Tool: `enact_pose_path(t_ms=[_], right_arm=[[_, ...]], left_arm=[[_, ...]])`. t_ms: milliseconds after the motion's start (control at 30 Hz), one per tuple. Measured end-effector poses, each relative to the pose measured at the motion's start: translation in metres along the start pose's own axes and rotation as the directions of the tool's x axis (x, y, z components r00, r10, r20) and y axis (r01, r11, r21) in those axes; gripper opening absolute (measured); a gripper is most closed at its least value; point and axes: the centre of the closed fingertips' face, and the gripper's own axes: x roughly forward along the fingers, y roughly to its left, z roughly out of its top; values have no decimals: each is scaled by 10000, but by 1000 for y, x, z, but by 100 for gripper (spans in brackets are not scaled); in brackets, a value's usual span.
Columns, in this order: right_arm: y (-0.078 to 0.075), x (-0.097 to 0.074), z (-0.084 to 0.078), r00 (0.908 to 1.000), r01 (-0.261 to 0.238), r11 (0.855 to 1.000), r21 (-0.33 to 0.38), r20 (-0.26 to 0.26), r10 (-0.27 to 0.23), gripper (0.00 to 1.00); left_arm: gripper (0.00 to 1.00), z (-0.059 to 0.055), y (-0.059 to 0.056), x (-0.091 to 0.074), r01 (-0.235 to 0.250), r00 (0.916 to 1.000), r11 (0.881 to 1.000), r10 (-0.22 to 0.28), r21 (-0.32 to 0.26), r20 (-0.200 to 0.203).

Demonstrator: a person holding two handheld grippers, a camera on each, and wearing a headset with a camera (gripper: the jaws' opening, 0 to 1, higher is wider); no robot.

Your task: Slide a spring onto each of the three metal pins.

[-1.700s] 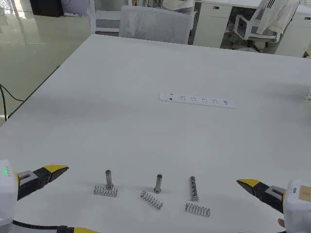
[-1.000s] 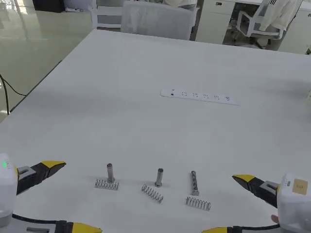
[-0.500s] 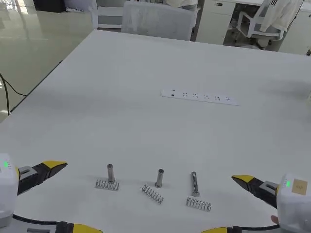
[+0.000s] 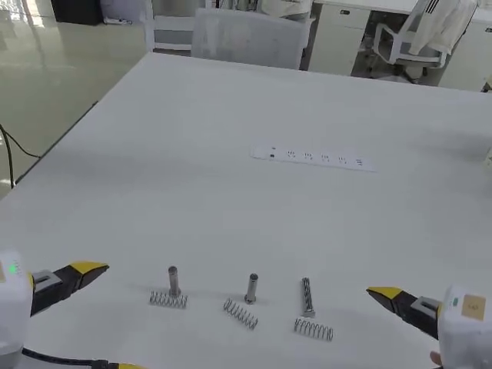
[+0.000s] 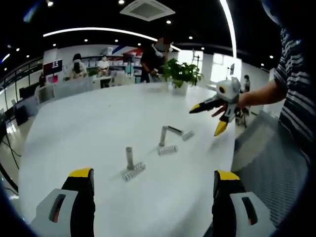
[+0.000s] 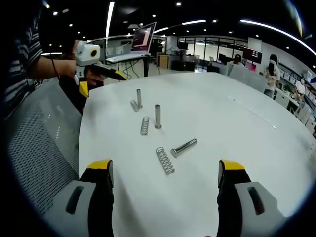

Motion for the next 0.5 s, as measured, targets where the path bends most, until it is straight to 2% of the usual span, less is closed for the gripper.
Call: enact_pose_path(t_ms=[133, 500], right_arm=[[1, 1, 2, 10000, -52, 10000, -31, 23, 52, 87], [3, 1, 1, 10000, -85, 10000, -26, 29, 85, 87]], left_arm=[[98, 2, -2, 1, 36, 10000, 10000, -36, -18, 61], [98, -1, 2, -5, -124, 9999, 9999, 125, -81, 92]])
